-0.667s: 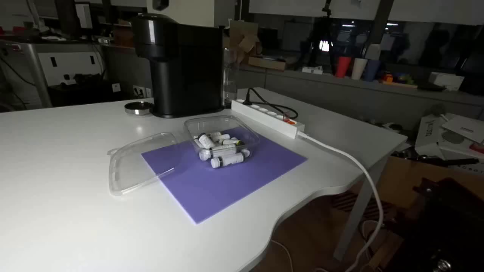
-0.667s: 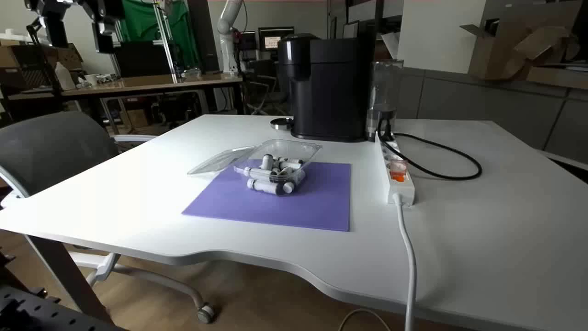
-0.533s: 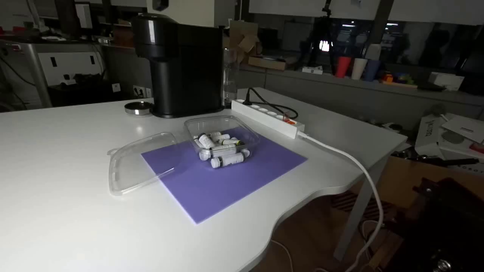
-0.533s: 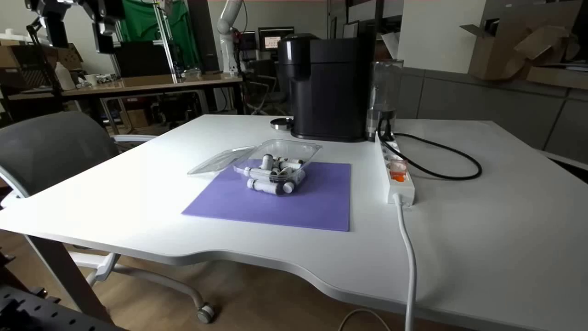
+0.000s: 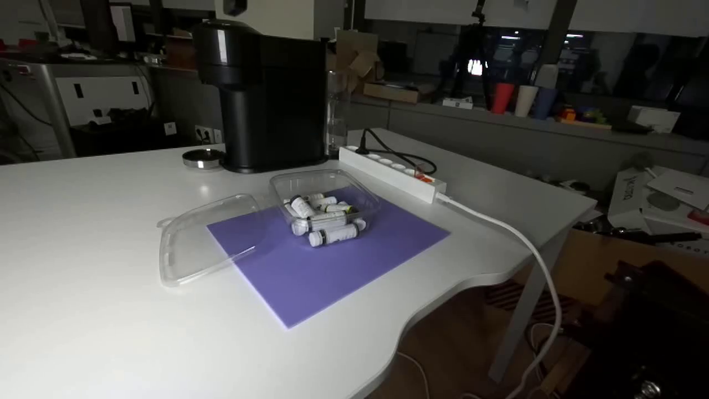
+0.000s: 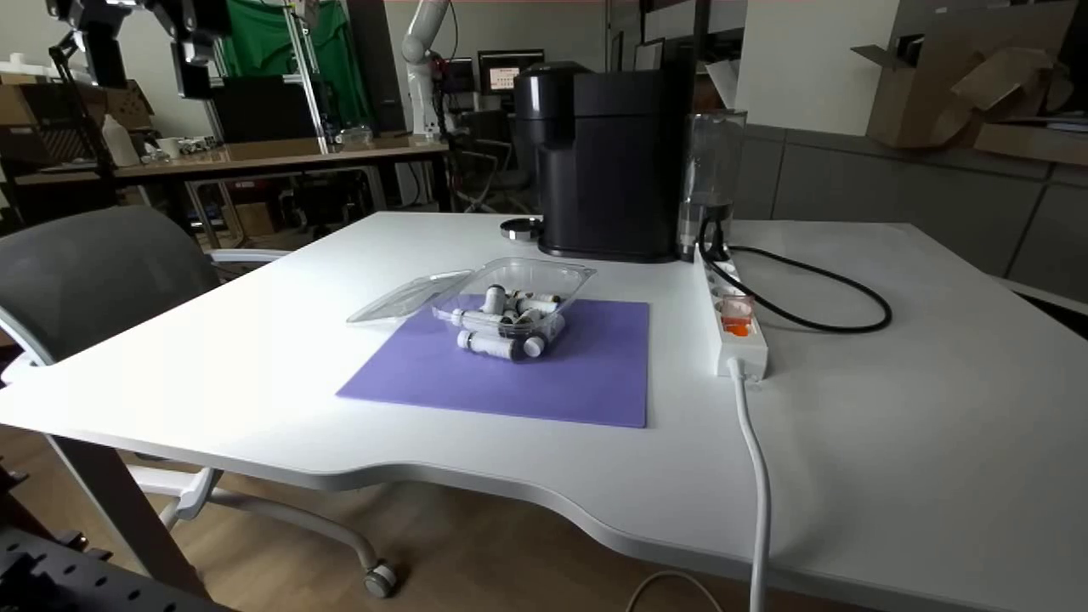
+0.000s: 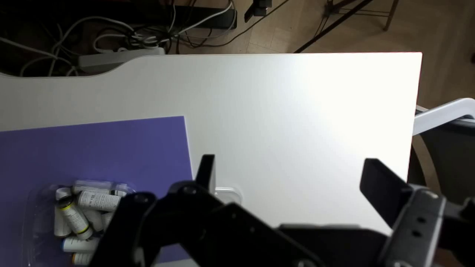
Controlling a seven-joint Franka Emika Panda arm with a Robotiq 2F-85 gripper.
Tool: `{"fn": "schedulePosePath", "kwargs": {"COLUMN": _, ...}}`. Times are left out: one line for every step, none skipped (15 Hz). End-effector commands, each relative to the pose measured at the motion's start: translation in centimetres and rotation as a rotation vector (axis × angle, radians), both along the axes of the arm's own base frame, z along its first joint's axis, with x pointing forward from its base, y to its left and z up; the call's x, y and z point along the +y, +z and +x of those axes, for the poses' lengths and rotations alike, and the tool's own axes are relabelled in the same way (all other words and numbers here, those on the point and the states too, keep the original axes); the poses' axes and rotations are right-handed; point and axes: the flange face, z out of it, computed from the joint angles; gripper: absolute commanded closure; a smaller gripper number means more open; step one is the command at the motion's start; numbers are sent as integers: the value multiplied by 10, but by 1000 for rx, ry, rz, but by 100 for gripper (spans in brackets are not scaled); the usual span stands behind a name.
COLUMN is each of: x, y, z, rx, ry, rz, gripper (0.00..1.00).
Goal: Close the lid of the clear container
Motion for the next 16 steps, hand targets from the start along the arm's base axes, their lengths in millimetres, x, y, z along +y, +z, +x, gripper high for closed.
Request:
{"fn": "schedulePosePath", "kwargs": {"x": 0, "y": 0, "z": 0, "rx": 0, "ry": 0, "rz": 0, "gripper": 0}}
{"fn": "schedulePosePath", "kwargs": {"x": 0, "y": 0, "z": 0, "rx": 0, "ry": 0, "rz": 0, "gripper": 0}}
{"fn": "schedulePosePath", "kwargs": {"x": 0, "y": 0, "z": 1, "rx": -21, "ry": 2, "rz": -27, "gripper": 0}}
{"fn": "schedulePosePath", "kwargs": {"x": 0, "y": -1, "z": 3, "rx": -58, "ry": 16, "rz": -74, "gripper": 0}}
{"fn": "schedulePosePath", "kwargs": {"x": -2, "y": -3, "z": 7, "rx": -93, "ry": 45, "rz": -123, "gripper": 0}}
{"fn": "schedulePosePath", "kwargs": {"x": -5, "y": -5, "z": 12, "rx": -129, "ry": 74, "rz": -177, "gripper": 0}}
{"fn": "schedulePosePath", "kwargs": {"x": -9, "y": -9, "z": 17, "rx": -152, "ry": 113, "rz": -232, "gripper": 0}}
{"fn": "schedulePosePath", "kwargs": {"x": -13, "y": -12, "z": 21, "rx": -182, "ry": 145, "rz": -283, "gripper": 0}}
{"fn": "schedulePosePath", "kwargs": {"x": -20, "y": -17, "z": 28, "rx": -210, "ry": 188, "rz": -332, "gripper": 0}}
{"fn": "schedulePosePath", "kwargs": {"x": -25, "y": -22, "z": 33, "rx": -232, "ry": 227, "rz": -383, "gripper": 0}}
{"fn": "schedulePosePath", "kwargs": {"x": -32, "y": -28, "z": 39, "rx": -245, "ry": 252, "rz": -416, "gripper": 0}}
{"fn": "schedulePosePath", "kwargs": {"x": -38, "y": -36, "z": 45, "rx": -251, "ry": 278, "rz": -442, "gripper": 0}}
{"fn": "schedulePosePath", "kwargs": {"x": -44, "y": -46, "z": 50, "rx": -253, "ry": 302, "rz": -457, "gripper": 0}}
{"fn": "schedulePosePath", "kwargs": {"x": -46, "y": -56, "z": 54, "rx": -259, "ry": 333, "rz": -459, "gripper": 0}}
{"fn": "schedulePosePath", "kwargs": {"x": -48, "y": -64, "z": 58, "rx": -275, "ry": 342, "rz": -460, "gripper": 0}}
{"fn": "schedulePosePath", "kwargs": {"x": -46, "y": -50, "z": 52, "rx": -257, "ry": 337, "rz": -449, "gripper": 0}}
